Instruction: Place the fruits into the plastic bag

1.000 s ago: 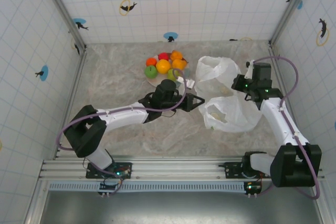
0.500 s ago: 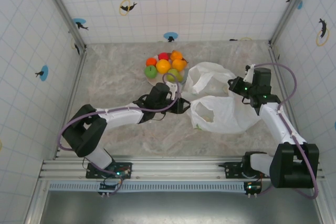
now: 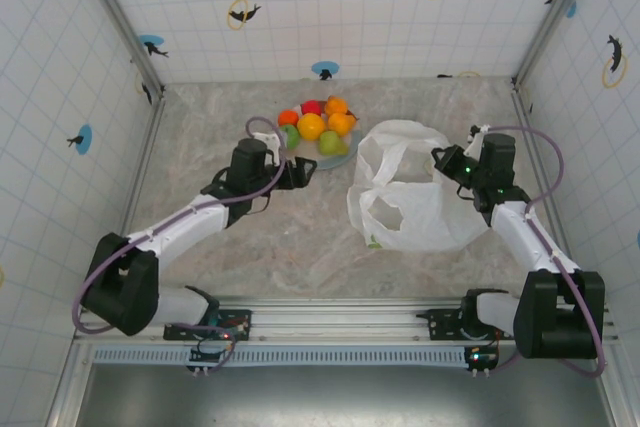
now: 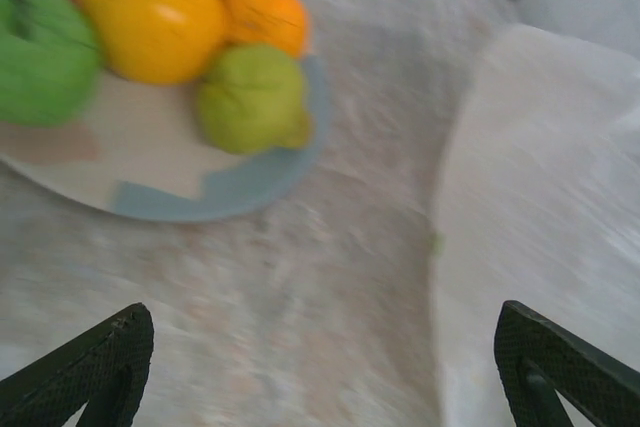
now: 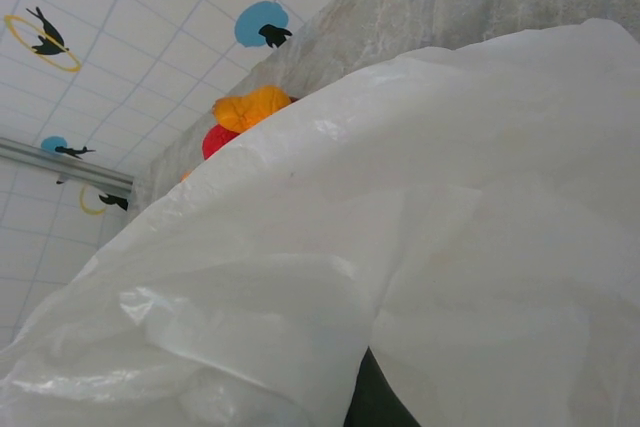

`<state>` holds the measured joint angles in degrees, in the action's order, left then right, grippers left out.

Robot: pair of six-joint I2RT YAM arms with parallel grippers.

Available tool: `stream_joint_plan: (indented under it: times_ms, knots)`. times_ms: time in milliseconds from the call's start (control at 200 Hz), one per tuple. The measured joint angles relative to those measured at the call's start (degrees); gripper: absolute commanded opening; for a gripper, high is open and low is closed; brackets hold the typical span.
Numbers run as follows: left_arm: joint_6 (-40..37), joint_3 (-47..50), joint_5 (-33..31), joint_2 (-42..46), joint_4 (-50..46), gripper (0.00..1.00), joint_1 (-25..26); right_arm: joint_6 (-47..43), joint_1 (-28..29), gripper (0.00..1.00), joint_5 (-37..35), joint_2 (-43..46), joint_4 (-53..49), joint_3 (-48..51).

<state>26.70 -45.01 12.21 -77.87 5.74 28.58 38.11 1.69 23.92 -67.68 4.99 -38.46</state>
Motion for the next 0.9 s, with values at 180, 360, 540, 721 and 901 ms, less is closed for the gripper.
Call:
stream_joint_plan:
  times_ms: [180,360,540,721,901]
  knots:
    - [-5.4,-8.9,-8.4,-9.2,-4.0,0.96,-5.9,0.4,0.2,0.0,0.4,-0.2,1.0,0.0]
    - [-10.5,-17.9,-13.2,-20.1,-8.5,0.97,-9.4,0.9,0.2,0.0,1.2,-1.2,1.5,0.0]
    - [-14.8,-24.4,-12.6,-27.3,-11.8,0.98,-9.6,1.4,0.2,0.0,2.0,-2.3,2.4,0.0]
    - [-16.7,-31.1,-11.4,-33.1,-14.6,0.98,-9.6,1.7,0.2,0.0,3.2,-4.2,3.4,-0.2]
    - [-18.1,-37.1,-10.7,-37.9,-17.9,0.98,-9.6,1.8,0.2,0.0,4.6,-6.0,3.8,-0.4]
